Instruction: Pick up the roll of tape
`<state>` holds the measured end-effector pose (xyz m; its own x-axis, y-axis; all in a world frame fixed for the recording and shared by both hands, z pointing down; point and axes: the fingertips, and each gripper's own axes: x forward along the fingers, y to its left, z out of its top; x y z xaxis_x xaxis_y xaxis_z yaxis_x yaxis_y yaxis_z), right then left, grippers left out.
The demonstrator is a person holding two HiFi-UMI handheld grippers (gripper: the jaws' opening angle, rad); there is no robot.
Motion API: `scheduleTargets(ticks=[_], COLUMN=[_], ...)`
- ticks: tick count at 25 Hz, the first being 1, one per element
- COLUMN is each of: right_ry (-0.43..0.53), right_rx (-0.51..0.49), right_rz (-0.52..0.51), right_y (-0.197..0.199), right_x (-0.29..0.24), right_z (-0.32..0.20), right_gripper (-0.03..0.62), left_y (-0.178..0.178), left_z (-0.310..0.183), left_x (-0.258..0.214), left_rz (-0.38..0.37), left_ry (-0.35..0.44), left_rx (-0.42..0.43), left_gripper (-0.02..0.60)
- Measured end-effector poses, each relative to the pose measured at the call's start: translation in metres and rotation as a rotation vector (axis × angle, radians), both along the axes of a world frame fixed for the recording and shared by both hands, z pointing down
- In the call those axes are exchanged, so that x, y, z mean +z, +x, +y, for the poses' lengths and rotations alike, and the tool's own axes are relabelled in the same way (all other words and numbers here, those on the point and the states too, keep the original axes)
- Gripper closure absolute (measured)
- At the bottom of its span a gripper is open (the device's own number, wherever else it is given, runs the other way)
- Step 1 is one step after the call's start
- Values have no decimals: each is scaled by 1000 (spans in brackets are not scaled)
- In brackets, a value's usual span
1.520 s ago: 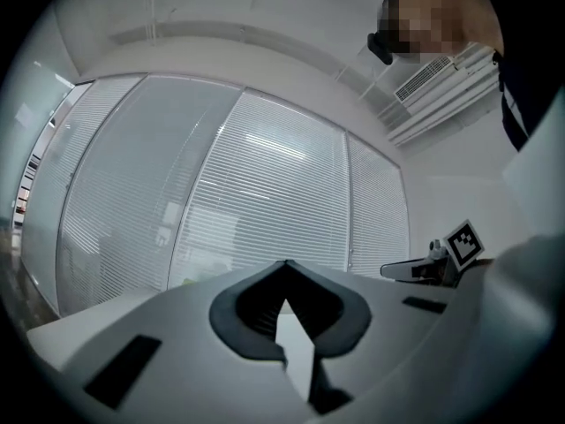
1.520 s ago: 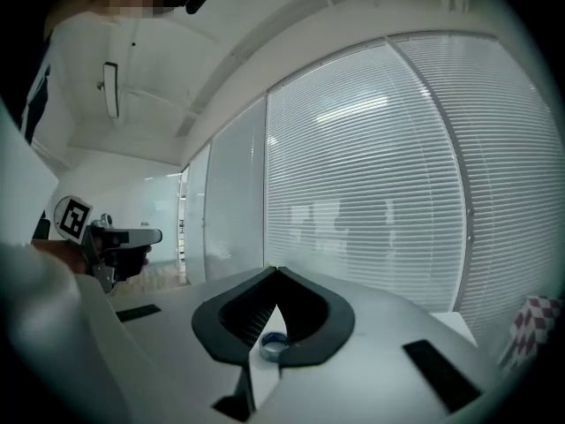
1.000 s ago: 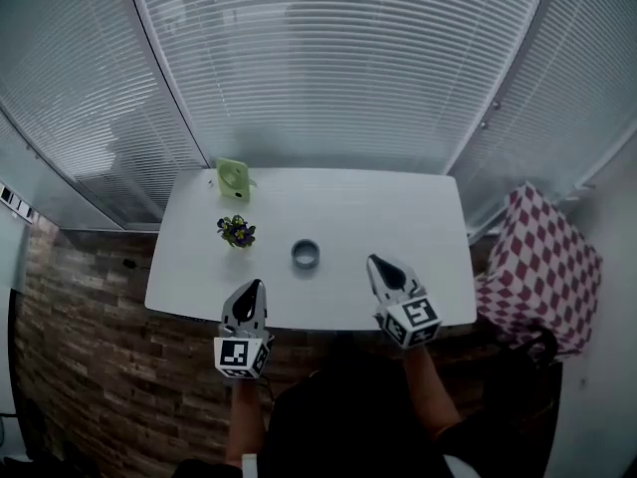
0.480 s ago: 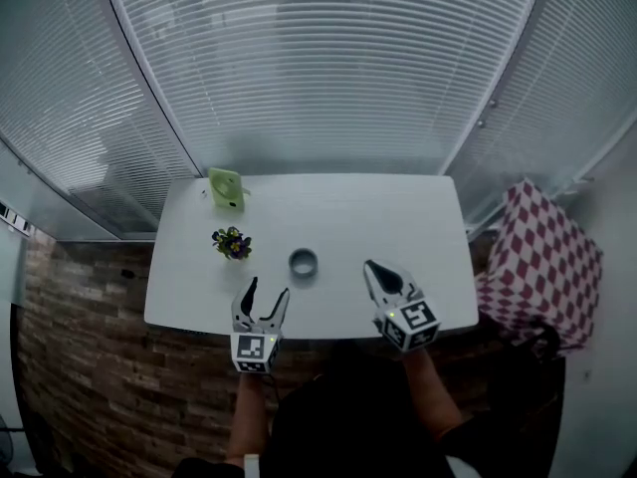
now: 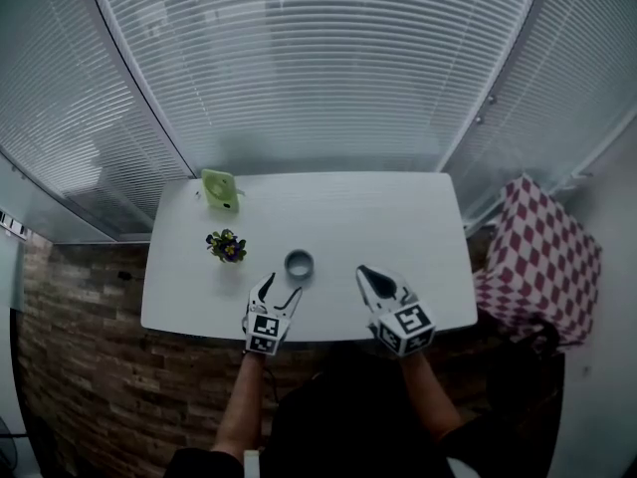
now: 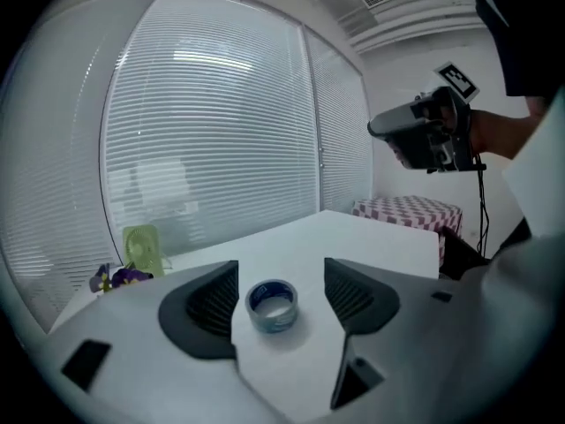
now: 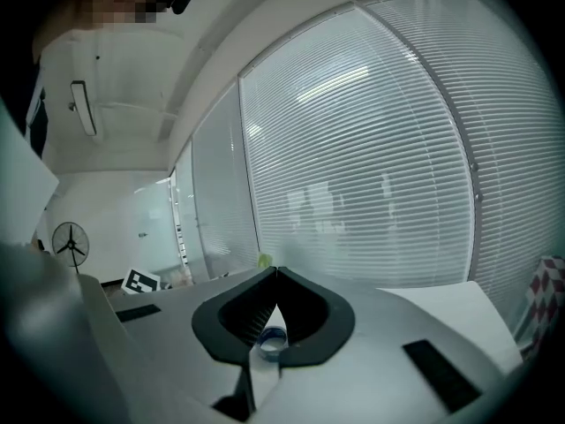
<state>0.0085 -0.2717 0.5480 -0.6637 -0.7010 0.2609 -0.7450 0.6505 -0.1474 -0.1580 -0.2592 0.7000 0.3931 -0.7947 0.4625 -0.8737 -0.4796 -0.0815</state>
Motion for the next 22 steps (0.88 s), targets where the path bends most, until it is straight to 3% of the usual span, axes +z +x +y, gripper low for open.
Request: scheduleTargets(ticks=[4, 7, 11, 22], right_ry=[-1, -13, -34, -56], right_rx=[-3, 19, 49, 49], right_rz=[-5, -12, 1, -5], right_y=[3, 10, 19, 28], right_x=[7, 11, 12, 20], right_z=[-5, -8, -11, -17], right_gripper=[586, 586, 586, 586], left_y=[12, 18, 21, 37], left_z=[-18, -25, -27, -39], left_x=[18, 45, 75, 115], left_rz=[-14, -80, -83, -203], left_ry=[-20, -82, -170, -235], left_rx=[53, 104, 113, 235], left_gripper=[299, 299, 299, 299])
